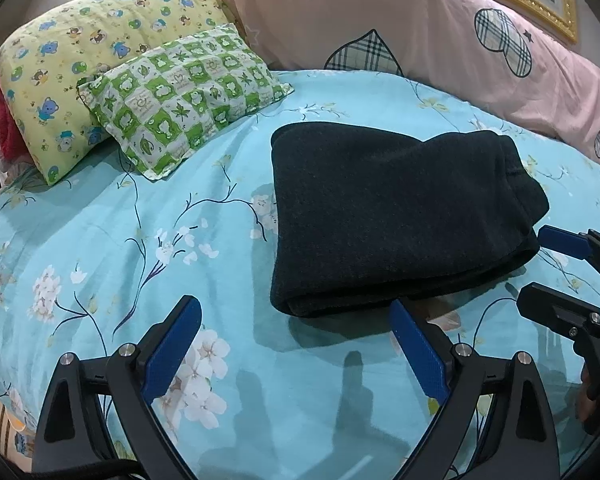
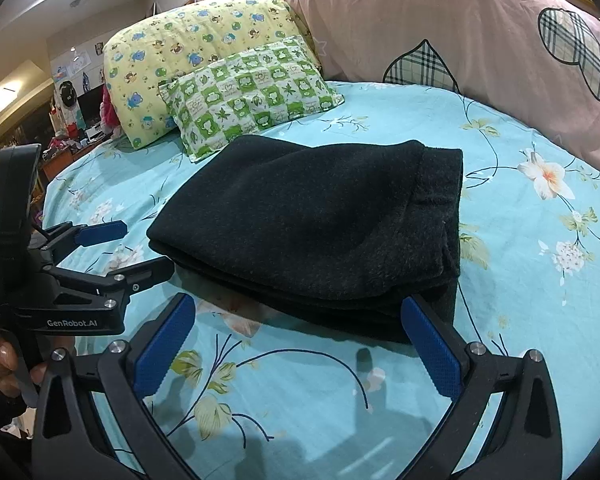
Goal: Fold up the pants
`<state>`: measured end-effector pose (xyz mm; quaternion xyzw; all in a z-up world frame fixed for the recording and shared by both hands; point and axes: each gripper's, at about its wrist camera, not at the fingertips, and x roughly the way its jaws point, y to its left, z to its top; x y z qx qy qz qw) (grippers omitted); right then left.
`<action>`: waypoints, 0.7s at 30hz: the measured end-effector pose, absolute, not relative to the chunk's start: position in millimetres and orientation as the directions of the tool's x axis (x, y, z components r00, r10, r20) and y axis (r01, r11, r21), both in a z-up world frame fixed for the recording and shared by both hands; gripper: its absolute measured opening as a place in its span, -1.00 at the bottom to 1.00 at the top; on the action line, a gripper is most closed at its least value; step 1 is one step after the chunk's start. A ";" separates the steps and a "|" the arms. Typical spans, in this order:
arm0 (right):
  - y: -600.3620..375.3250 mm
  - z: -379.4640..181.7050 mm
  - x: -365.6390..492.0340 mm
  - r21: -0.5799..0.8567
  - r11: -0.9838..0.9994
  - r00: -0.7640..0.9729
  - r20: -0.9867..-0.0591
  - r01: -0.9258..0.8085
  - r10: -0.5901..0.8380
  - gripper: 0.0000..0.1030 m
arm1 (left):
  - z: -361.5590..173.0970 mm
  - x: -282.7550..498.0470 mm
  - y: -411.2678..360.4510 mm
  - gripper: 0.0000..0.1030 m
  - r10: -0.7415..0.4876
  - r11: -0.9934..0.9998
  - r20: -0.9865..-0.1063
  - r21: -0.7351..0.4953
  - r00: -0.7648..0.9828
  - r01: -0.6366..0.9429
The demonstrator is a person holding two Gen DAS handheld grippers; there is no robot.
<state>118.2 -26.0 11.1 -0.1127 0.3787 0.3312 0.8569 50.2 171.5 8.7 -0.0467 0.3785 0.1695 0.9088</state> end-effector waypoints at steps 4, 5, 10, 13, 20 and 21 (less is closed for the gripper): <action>-26.6 11.0 118.7 0.058 0.755 0.494 -0.722 -0.653 0.484 0.99 | 10.1 49.8 171.1 0.86 0.283 0.936 -0.699 0.052 0.656 -0.349; -26.6 11.5 118.8 0.059 0.755 0.494 -0.722 -0.654 0.485 0.99 | 10.7 49.7 171.0 0.86 0.285 0.935 -0.699 0.052 0.656 -0.350; -24.9 13.0 118.7 0.057 0.752 0.495 -0.719 -0.657 0.487 0.99 | 12.8 49.1 170.5 0.86 0.275 0.937 -0.704 0.042 0.655 -0.348; -24.2 14.1 117.6 0.056 0.749 0.495 -0.718 -0.660 0.490 0.99 | 13.4 49.8 170.5 0.86 0.280 0.936 -0.702 0.048 0.654 -0.349; -24.0 14.2 117.4 0.058 0.748 0.494 -0.717 -0.661 0.492 0.99 | 13.6 51.4 172.5 0.86 0.277 0.935 -0.709 0.041 0.648 -0.354; -23.9 14.2 117.4 0.059 0.748 0.494 -0.717 -0.661 0.492 0.99 | 13.7 51.8 173.3 0.86 0.276 0.934 -0.710 0.039 0.648 -0.355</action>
